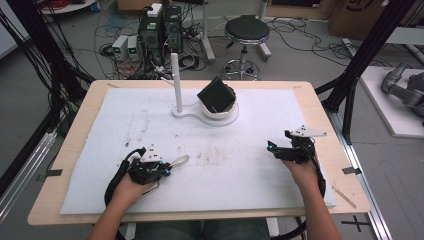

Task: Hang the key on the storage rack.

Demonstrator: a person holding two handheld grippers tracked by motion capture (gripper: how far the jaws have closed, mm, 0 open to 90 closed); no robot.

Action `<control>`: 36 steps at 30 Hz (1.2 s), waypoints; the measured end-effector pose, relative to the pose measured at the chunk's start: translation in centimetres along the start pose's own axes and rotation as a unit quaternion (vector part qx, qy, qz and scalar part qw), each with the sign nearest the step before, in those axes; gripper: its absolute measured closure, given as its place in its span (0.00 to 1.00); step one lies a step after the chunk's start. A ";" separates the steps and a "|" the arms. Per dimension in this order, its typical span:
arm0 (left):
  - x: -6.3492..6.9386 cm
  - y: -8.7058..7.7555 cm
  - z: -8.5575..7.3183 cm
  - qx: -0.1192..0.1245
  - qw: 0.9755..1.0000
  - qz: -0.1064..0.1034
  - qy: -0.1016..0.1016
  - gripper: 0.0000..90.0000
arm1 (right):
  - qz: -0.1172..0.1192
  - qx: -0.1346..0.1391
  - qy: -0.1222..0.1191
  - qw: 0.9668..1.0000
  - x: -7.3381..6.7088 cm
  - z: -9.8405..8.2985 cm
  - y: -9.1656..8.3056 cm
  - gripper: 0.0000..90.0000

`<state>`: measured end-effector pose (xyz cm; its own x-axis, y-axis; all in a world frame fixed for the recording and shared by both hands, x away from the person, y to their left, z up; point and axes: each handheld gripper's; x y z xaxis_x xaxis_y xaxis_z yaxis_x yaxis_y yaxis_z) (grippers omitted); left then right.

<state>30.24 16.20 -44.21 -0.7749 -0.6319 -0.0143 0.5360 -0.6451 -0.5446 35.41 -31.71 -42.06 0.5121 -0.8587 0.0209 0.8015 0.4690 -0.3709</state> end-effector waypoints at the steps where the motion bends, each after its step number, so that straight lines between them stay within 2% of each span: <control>1: 0.0 0.0 0.0 -0.001 1.000 0.000 0.000 0.90 | 0.000 0.000 0.000 1.000 0.0 0.0 0.0 0.20; 6: -0.2 -0.1 0.1 0.001 1.000 -0.002 -0.009 0.90 | 0.000 -0.001 0.002 1.000 0.0 0.0 -0.1 0.20; 8: -0.4 -0.5 0.3 0.020 1.000 0.005 -0.014 0.90 | 0.000 0.000 0.000 1.000 0.1 0.0 -0.1 0.20; 9: -0.6 -0.8 0.4 0.042 0.999 0.006 -0.026 0.90 | 0.000 0.002 0.002 1.000 0.0 0.0 -0.1 0.20; 10: -0.7 -1.1 0.6 0.051 0.998 0.008 -0.031 0.90 | 0.000 0.001 0.002 1.000 0.1 0.0 -0.1 0.20; 12: -1.0 -1.7 1.0 0.083 0.995 0.017 -0.043 0.91 | -0.001 0.001 0.002 1.000 0.1 0.0 0.0 0.20; 13: -1.2 -2.2 1.3 0.104 0.993 0.023 -0.054 0.91 | 0.001 0.002 0.005 1.000 0.1 0.0 0.0 0.20; 15: -1.4 -2.9 1.9 0.122 0.991 0.035 -0.052 0.91 | 0.002 0.002 0.006 1.000 0.1 0.0 0.0 0.20; 16: -1.6 -3.3 2.3 0.140 0.988 0.039 -0.054 0.91 | 0.001 0.002 0.004 1.000 0.1 0.0 -0.1 0.20; 19: -1.9 -4.0 3.2 0.173 0.982 0.051 -0.059 0.90 | 0.000 0.005 0.006 1.000 0.2 0.0 -0.2 0.20; 21: -2.1 -4.2 3.9 0.185 0.979 0.064 -0.059 0.91 | -0.001 0.006 0.008 1.000 0.2 0.0 -0.2 0.20; 24: -2.4 -4.2 4.8 0.204 0.974 0.076 -0.063 0.91 | -0.002 0.006 0.008 1.000 0.2 0.0 -0.2 0.20; 28: -2.7 -4.1 6.0 0.223 0.969 0.088 -0.062 0.91 | -0.002 0.005 0.007 1.000 0.2 0.0 -0.1 0.20; 31: -3.0 -4.0 7.1 0.239 0.964 0.100 -0.063 0.91 | -0.003 0.004 0.009 1.000 0.2 0.0 -0.1 0.20; 36: -3.5 -4.2 8.6 0.252 0.959 0.117 -0.058 0.90 | -0.003 0.004 0.008 1.000 0.3 0.0 -0.1 0.20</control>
<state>33.62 17.47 -34.62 -0.5873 -0.8090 0.0224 0.8068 -0.5875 -0.0631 35.44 -31.98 -42.01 0.5019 -0.8649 0.0078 0.8069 0.4650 -0.3642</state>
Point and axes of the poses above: each handheld gripper's, and its own axes: y roughly forward along the jaws, z roughly out of its top, x roughly to its right, and after that the axes turned 11 degrees about x, right-handed
